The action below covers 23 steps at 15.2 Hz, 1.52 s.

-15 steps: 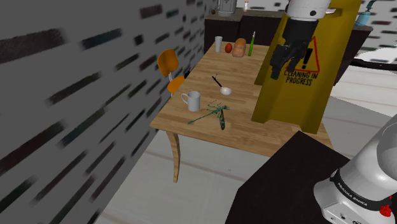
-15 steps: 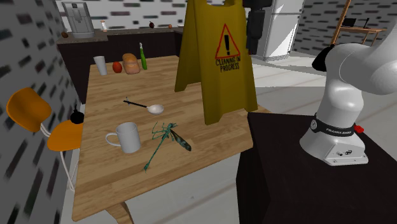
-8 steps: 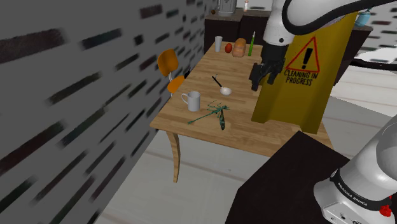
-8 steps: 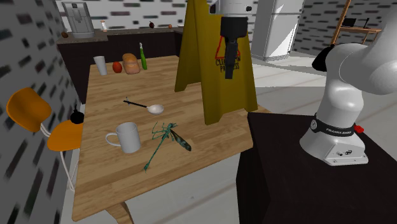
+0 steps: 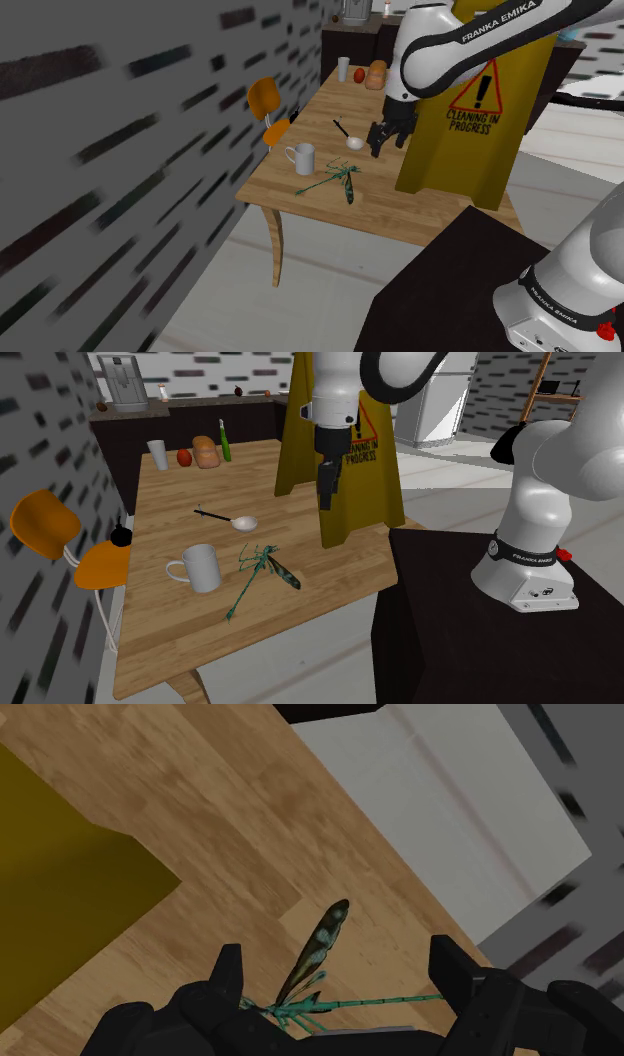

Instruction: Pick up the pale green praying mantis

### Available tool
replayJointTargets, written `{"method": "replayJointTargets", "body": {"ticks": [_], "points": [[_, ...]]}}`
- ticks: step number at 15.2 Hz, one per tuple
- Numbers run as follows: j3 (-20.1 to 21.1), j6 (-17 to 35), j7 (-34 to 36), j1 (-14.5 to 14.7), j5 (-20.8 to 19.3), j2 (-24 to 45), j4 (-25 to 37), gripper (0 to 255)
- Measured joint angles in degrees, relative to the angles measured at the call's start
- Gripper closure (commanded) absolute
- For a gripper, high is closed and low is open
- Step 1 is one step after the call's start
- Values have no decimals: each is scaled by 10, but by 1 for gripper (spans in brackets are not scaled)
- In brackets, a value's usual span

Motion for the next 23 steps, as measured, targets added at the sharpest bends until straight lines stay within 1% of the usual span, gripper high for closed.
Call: {"method": "replayJointTargets", "body": {"ticks": [4,9,14,18,23], "points": [[2,68,15,-4,-11,91,29,0],[-3,132,34,-7,-28,205,86,0],[-13,180,46,-8,-43,321,162,0],[-21,202,56,-6,-49,402,226,0],[-24,226,60,-3,-52,448,249,0]]}}
